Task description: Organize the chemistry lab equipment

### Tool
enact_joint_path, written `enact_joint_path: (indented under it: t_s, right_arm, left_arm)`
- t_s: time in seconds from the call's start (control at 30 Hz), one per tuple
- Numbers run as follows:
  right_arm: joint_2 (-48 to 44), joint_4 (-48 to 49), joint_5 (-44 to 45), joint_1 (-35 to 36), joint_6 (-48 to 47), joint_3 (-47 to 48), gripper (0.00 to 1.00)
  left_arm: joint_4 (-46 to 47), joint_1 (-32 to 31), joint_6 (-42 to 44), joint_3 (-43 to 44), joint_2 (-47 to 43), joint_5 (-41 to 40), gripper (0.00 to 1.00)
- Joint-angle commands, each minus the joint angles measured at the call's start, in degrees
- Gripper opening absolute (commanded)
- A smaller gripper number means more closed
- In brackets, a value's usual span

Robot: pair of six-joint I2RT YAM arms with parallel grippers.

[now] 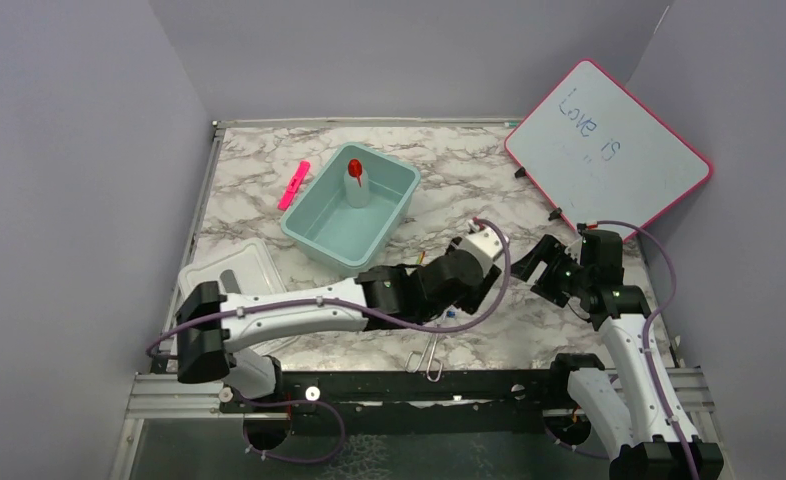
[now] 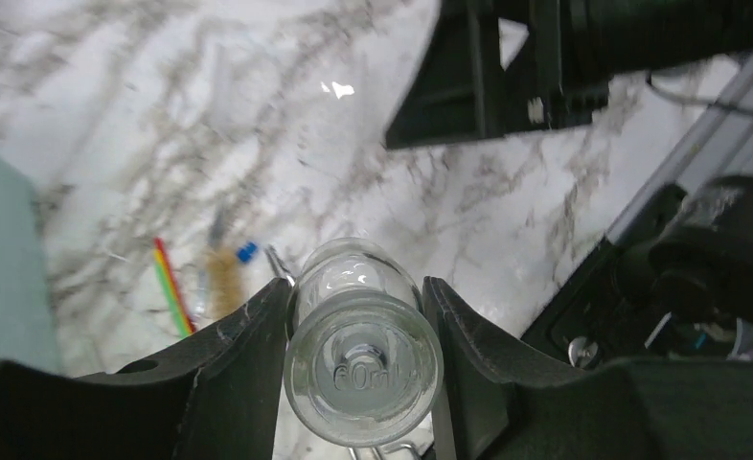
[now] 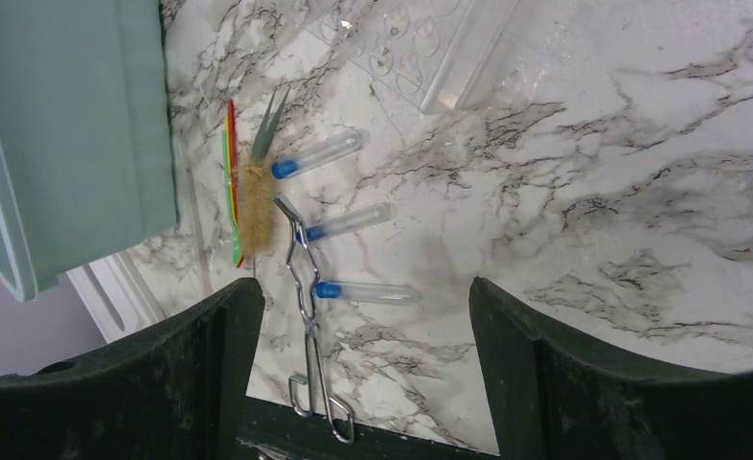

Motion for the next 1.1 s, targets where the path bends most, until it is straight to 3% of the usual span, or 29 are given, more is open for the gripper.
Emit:
enact_joint_path:
  t_s: [0.0, 0.33, 0.53, 1.07]
  right_arm:
    - [-0.19, -0.4, -0.15, -0.39, 0.09, 0.29, 0.83]
    - [-0.16, -0.13, -0.75, -0.39, -0.15, 0.14, 0.83]
    - [-0.14, 0.18, -1.25, -0.39, -0.35, 0.0, 0.83]
    - [-0.69, 0.79, -2.75, -0.39, -0.66, -0.32, 0.83]
  left_arm:
    - [-3.31, 5.76, 3.97, 1.9, -8.53, -8.91, 0.37]
    - [-7.17, 31.75, 3.99, 0.11, -14.44, -6.99, 0.39]
    - [-6.38, 45.75, 0.21, -2.01, -10.98, 2.62, 0.39]
    - [8.7, 51.39, -3.84, -10.32, 2.19, 3.71, 0.36]
